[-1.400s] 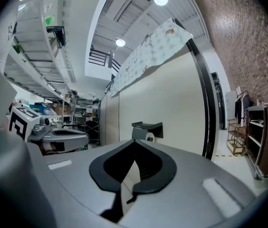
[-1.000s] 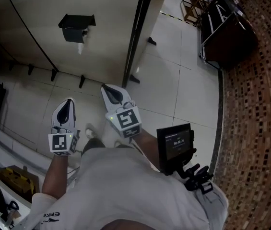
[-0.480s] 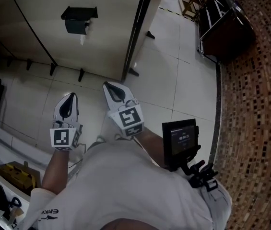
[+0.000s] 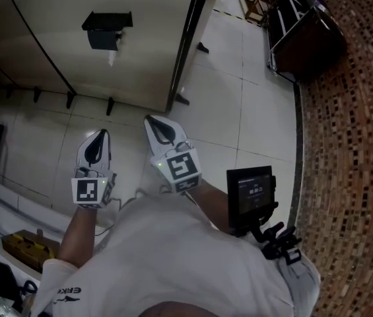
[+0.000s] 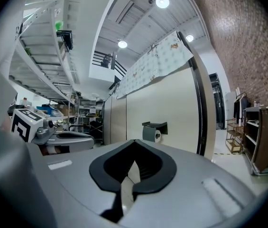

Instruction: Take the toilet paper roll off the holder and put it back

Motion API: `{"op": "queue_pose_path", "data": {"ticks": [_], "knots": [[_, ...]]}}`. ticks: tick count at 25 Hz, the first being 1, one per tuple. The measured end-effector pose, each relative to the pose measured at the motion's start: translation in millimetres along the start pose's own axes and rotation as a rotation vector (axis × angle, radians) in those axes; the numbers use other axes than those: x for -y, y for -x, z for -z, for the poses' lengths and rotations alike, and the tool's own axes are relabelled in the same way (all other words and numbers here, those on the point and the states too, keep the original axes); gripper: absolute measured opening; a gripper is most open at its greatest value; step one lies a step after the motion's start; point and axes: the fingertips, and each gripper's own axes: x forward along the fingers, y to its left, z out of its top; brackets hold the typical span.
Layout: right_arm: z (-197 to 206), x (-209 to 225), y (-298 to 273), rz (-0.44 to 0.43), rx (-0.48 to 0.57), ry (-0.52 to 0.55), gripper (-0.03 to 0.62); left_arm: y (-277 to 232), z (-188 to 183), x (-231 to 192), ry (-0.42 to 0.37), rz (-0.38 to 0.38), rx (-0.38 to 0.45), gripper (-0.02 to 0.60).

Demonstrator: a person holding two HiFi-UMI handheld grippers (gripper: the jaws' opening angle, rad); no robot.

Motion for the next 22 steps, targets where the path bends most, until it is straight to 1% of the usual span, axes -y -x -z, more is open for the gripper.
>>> {"op": "queue_pose_path", "data": {"ticks": [5, 7, 14, 17, 22], "knots": [[6, -3, 1, 0.011, -0.015, 0.007, 0.012, -1, 3, 2, 0.029, 0.004, -0.016, 0.002], [6, -4, 2, 0.014, -0.014, 0.004, 0.011, 1, 5, 3, 0.023, 0.016, -0.014, 0.002], [4, -10, 3, 0.017, -0.002, 0.018, 0.012, 5, 9, 0, 0.027, 0.012, -0.033, 0.002], [0, -13, 2, 0.011, 0.003, -0.002, 0.012, 5, 8, -1, 0.010, 0.024, -0.021, 0.002], [3, -13, 2, 0.018, 0.009, 0.011, 0.012, 8, 11, -3, 0.032, 0.006, -0.047, 0.002]]}}
